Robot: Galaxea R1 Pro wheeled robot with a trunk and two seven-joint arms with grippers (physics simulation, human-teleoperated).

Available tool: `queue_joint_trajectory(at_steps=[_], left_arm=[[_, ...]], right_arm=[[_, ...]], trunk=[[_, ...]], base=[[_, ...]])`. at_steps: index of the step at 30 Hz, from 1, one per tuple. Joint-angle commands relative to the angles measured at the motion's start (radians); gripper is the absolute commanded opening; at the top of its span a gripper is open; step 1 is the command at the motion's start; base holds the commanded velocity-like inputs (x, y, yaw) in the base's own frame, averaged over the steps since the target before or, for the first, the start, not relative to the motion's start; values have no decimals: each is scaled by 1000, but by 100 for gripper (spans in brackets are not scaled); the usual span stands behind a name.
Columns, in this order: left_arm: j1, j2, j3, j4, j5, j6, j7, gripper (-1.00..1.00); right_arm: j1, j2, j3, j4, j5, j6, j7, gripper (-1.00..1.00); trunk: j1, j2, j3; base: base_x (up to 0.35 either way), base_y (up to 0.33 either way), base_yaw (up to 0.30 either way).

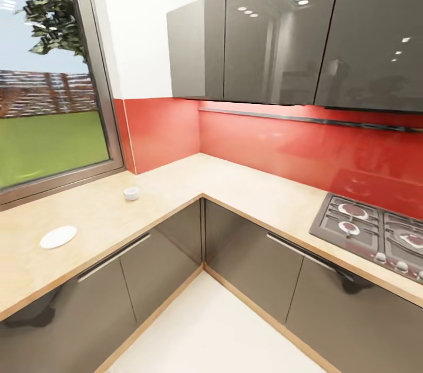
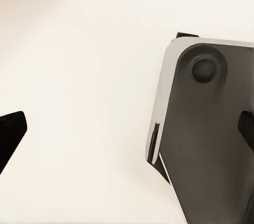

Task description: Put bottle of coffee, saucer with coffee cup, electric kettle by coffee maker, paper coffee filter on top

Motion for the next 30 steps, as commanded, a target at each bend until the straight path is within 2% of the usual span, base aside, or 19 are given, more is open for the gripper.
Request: queue_joint_trajectory(at_steps=[1, 30], left_arm=[[0, 0, 6, 0, 4, -2, -1, 100], [0, -1, 7, 0, 5, -2, -1, 100]], right_arm=[[0, 0, 6, 1, -11, -3, 5, 100], [0, 0, 8, 1, -11, -3, 5, 100]], trunk=[[0, 0, 0], [0, 0, 0]], base=[[-5, -13, 278], [0, 0, 278]])
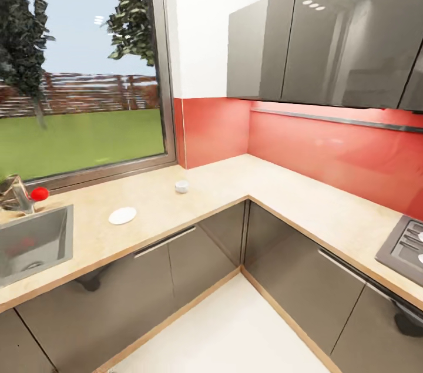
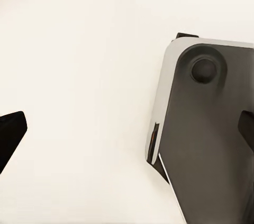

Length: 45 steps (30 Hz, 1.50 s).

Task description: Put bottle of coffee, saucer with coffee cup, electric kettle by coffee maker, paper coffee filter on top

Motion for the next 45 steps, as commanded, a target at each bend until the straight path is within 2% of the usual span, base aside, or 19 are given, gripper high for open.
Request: queue_joint_trajectory(at_steps=[1, 21, 36, 45], left_arm=[[0, 0, 5, 0, 4, -2, -1, 100], [0, 0, 5, 0, 5, -4, -1, 100], [1, -1, 4, 0, 4, -3, -1, 100], [1, -1, 4, 0, 4, -1, -2, 100]], right_arm=[[0, -1, 6, 1, -11, -3, 5, 100], [0, -1, 6, 1, -11, -3, 5, 100], [0, 1, 6, 1, -11, -3, 5, 100], [0, 1, 6, 1, -11, -3, 5, 100]], trunk=[[0, 0, 0], [0, 0, 0], [0, 0, 9], [0, 0, 15]], base=[[0, 0, 278], [0, 0, 278], [0, 0, 276], [208, -142, 276]])
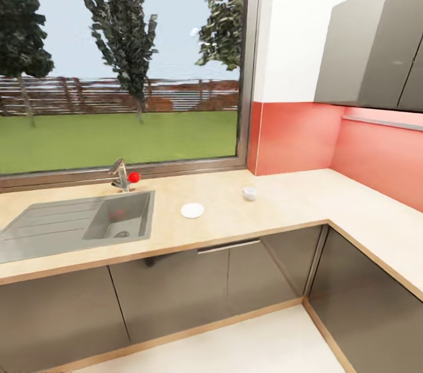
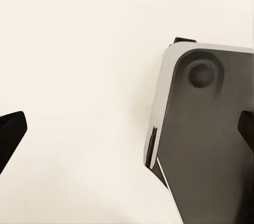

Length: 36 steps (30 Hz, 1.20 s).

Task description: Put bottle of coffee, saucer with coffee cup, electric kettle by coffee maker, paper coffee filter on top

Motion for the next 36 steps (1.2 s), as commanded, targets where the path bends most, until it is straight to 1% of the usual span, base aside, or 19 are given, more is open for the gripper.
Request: queue_joint_trajectory(at_steps=[1, 5, 12, 15, 21, 28, 36], left_arm=[[0, 0, 5, 0, 4, -3, -1, 100], [0, 0, 5, 0, 4, -3, -1, 100], [0, 0, 5, 0, 4, -3, 0, 100], [0, -5, 6, 0, 4, -3, -1, 100], [0, -8, 5, 0, 4, -3, -1, 100], [0, -6, 5, 0, 2, -3, 0, 100], [0, -5, 3, 0, 2, -2, 1, 100]], right_arm=[[0, 0, 6, 1, -11, -3, 5, 100], [0, 0, 6, 1, -11, -3, 5, 100], [0, 0, 6, 1, -10, -3, 5, 100], [0, 0, 7, 1, -10, -3, 5, 100], [0, 0, 11, 5, -7, -5, 5, 100], [0, -2, 11, 6, -6, -6, 5, 100], [0, -2, 4, 3, -10, -5, 6, 100]], trunk=[[1, 0, 1], [1, 0, 3], [1, 0, 7], [1, 0, 9], [1, 0, 10], [1, 0, 10], [1, 0, 14]], base=[[240, -178, 276], [188, -209, 276], [25, -251, 276], [1, -270, 225], [-8, -272, 45], [-89, -242, 2], [-38, -47, 0]])
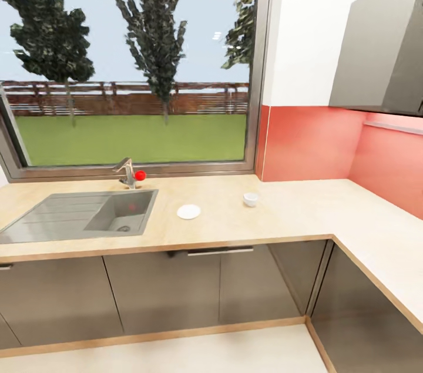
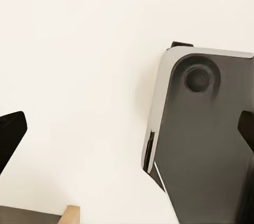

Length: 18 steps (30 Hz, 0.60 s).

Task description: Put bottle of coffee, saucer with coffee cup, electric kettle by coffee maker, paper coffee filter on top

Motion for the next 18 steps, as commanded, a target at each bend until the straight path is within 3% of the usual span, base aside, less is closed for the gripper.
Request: queue_joint_trajectory(at_steps=[1, 13, 15, 18], left_arm=[[0, 1, 6, 0, 4, -2, 0, 100], [-12, 7, 3, -9, 1, -3, 1, 100], [-15, 10, -3, -43, 1, -6, 0, 100], [-33, 12, -35, -162, 0, -6, 3, 100]], right_arm=[[0, 0, 6, 2, -10, -3, 5, 100], [0, 1, 12, 1, -9, -3, 5, 100], [0, 4, 12, -5, -10, -3, 5, 100], [0, 11, 10, -73, -10, -4, 5, 100]], trunk=[[0, 0, 0], [0, 0, 1], [0, 0, 1], [0, 0, 1]], base=[[0, 0, 0], [-84, 0, 0], [-10, 0, 0], [-4, 0, 0]])
